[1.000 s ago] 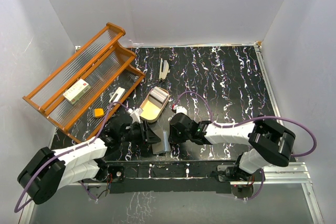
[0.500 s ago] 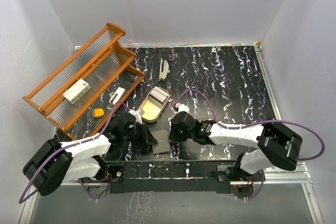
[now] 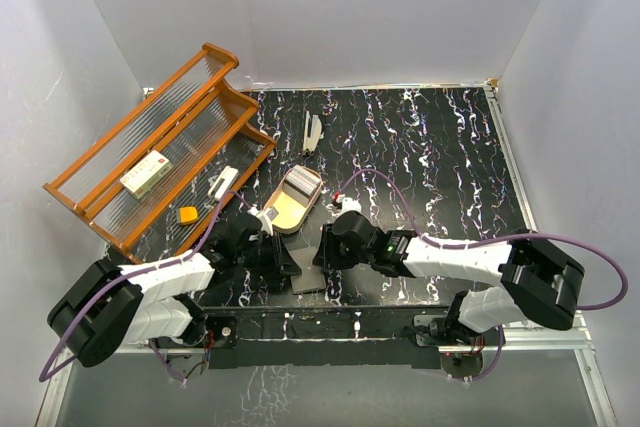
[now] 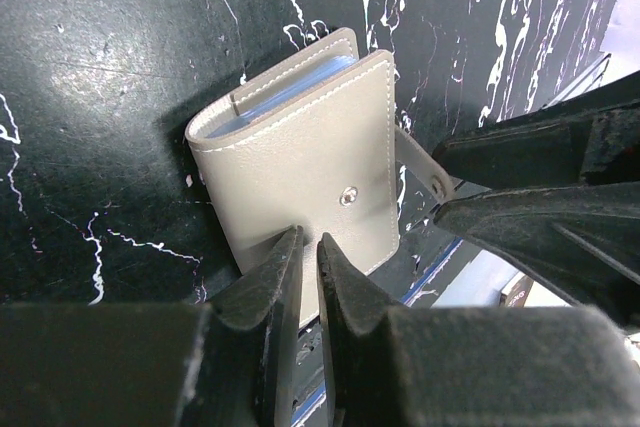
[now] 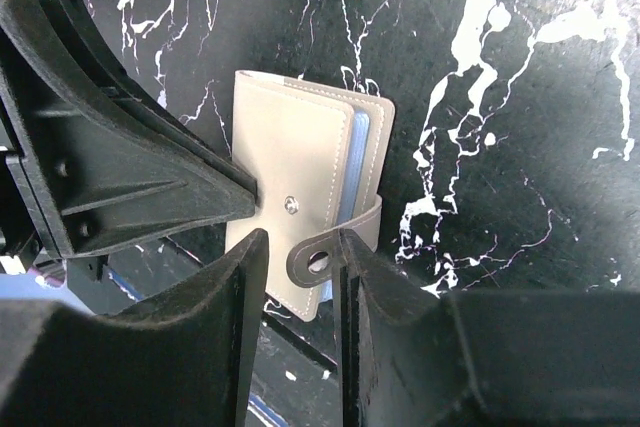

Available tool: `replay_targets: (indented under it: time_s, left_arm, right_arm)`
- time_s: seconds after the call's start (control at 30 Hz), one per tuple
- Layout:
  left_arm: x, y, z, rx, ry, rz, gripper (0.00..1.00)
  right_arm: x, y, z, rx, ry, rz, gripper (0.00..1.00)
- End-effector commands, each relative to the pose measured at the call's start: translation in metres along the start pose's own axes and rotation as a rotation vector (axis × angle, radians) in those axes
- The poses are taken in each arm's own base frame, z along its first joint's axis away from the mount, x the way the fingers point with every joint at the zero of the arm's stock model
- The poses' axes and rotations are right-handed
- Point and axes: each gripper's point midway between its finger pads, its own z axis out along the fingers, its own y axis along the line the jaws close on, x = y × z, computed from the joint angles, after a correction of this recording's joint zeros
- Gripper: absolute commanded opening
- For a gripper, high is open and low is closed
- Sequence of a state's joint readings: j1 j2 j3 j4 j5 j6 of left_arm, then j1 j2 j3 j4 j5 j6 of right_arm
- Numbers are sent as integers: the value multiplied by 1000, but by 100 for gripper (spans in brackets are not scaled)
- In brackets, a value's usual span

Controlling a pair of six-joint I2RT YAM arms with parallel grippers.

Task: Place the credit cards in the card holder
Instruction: Close the card holder at the center of the board.

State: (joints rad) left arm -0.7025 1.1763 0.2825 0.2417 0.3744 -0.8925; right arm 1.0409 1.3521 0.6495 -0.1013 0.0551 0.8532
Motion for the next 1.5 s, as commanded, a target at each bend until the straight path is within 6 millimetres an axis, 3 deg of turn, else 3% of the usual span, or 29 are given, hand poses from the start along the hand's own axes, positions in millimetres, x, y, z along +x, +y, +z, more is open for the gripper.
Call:
replay_targets:
  time_s: [0.0, 0.13, 0.3, 0.5, 0.63, 0.83, 1.13, 1.47]
  left_arm:
    - [3, 17, 2, -81, 6, 8, 11]
    - [3, 20, 1, -98, 11, 9, 13]
    - [2, 20, 2, -106, 19, 17, 12]
    - [1, 18, 1, -118, 35, 16, 11]
    - [1, 16, 0, -131, 48, 12, 11]
    - [0, 10, 1, -121, 62, -3, 11]
    - [-4, -1, 3, -86, 60, -17, 12]
    - [-1, -1, 4, -62, 54, -44, 12]
  right_arm:
    - [-7, 22, -2, -97, -31, 47, 31]
    - [-11, 23, -5, -92, -43, 44, 35]
    - [-22, 7, -14, -31, -108, 29, 39]
    - [-15, 1, -15, -52, -101, 58, 38]
    - [-7, -2, -10, -74, -78, 82, 47]
    - [-2, 7, 0, -136, -64, 77, 49]
    - [-7, 29, 1, -226, -53, 58, 47]
    - [-1, 36, 1, -280, -25, 52, 35]
